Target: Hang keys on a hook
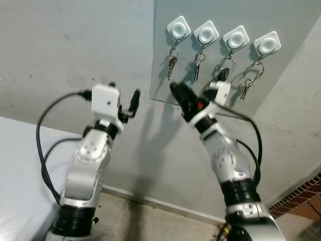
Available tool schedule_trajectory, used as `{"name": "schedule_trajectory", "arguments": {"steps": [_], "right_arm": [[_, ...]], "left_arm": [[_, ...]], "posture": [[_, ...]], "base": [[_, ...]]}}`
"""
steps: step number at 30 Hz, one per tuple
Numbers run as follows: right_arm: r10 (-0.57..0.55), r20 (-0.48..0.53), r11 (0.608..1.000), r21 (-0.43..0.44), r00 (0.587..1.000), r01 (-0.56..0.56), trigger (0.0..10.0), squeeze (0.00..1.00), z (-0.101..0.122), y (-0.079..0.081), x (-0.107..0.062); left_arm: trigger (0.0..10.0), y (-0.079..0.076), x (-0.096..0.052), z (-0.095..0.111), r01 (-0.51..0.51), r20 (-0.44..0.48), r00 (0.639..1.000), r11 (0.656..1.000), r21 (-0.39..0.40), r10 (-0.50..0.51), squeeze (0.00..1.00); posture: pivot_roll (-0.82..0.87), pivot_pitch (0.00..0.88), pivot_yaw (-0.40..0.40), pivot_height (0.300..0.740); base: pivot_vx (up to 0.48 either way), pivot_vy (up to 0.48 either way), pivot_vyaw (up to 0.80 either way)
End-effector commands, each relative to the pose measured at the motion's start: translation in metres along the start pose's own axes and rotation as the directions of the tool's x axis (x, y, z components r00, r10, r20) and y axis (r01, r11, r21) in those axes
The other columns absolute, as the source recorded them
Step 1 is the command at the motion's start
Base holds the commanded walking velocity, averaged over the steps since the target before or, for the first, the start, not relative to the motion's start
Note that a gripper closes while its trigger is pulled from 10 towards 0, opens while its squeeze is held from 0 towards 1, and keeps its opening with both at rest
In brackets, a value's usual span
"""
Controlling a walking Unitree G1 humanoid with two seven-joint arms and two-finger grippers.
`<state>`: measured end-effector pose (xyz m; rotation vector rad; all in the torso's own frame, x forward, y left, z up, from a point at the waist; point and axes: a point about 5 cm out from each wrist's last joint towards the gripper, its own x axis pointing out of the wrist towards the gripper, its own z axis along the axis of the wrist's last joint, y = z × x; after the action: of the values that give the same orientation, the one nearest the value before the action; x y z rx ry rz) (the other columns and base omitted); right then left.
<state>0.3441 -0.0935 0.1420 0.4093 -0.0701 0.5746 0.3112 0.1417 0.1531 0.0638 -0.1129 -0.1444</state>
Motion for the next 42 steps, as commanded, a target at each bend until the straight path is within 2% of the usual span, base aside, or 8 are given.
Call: {"name": "schedule_trajectory", "arguments": {"steps": [1, 5, 16, 19, 20, 21, 22, 42], "right_arm": [[-0.02, -0.067, 0.998, -0.058, 0.998, 0.017, 10.0, 1.0, -0.02, -0.008, -0.012], [-0.095, -0.241, 0.99, -0.125, 0.966, 0.067, 10.0, 1.0, -0.067, -0.023, -0.042], [-0.231, -0.365, 0.958, -0.247, 0.902, 0.145, 10.0, 1.0, -0.103, -0.038, -0.072], [-0.316, -0.516, 0.94, -0.282, 0.796, 0.191, 10.0, 1.0, -0.136, -0.042, -0.108], [-0.336, -0.555, 0.934, -0.3, 0.761, 0.194, 10.0, 0.59, -0.144, -0.043, -0.119], [-0.338, -0.562, 0.933, -0.307, 0.755, 0.189, 10.0, 0.59, -0.145, -0.043, -0.122], [-0.342, -0.567, 0.931, -0.314, 0.749, 0.187, 10.0, 0.0, -0.147, -0.043, -0.123], [-0.5, -0.768, 0.865, -0.431, 0.399, 0.255, 10.0, 0.0, -0.186, -0.053, -0.232]], "left_arm": [[10.0, 0.002, -0.007, -0.028, -0.024, -0.05, 0.998, 0.998, 0.056, 0.027, 0.0], [10.0, 0.001, -0.03, -0.09, -0.025, -0.24, 0.97, 0.998, 0.061, 0.039, 0.0], [10.0, -0.001, -0.056, -0.143, 0.003, -0.403, 0.915, 1.0, 0.019, 0.005, 0.0], [10.0, -0.008, -0.079, -0.169, 0.054, -0.532, 0.846, 0.998, 0.03, -0.03, 0.0], [10.0, -0.009, -0.085, -0.175, 0.059, -0.564, 0.825, 0.998, 0.025, -0.035, 0.0], [10.0, -0.009, -0.086, -0.176, 0.057, -0.571, 0.821, 0.998, 0.022, -0.034, 0.0], [10.0, -0.009, -0.087, -0.177, 0.055, -0.575, 0.817, 0.998, 0.018, -0.035, 0.0], [10.0, -0.005, -0.188, -0.228, -0.134, -0.846, 0.522, 0.99, 0.048, 0.112, 0.0]], "posture": [[-0.03, 0.0, -0.031, 0.74], [-0.03, 0.0, -0.025, 0.74], [-0.05, 0.0, -0.013, 0.74], [-0.06, 0.0, -0.008, 0.74], [-0.05, 0.0, -0.007, 0.74], [-0.05, 0.0, -0.007, 0.74], [-0.05, 0.0, -0.008, 0.74], [-0.05, 0.0, -0.03, 0.74]], "base": [[0.0, 0.0, 0.0], [0.0, 0.0, 0.0], [0.0, 0.0, 0.0], [0.0, 0.0, 0.0], [0.0, 0.0, 0.0], [0.0, 0.0, 0.0], [0.0, 0.0, 0.0], [0.0, 0.0, 0.0]]}}
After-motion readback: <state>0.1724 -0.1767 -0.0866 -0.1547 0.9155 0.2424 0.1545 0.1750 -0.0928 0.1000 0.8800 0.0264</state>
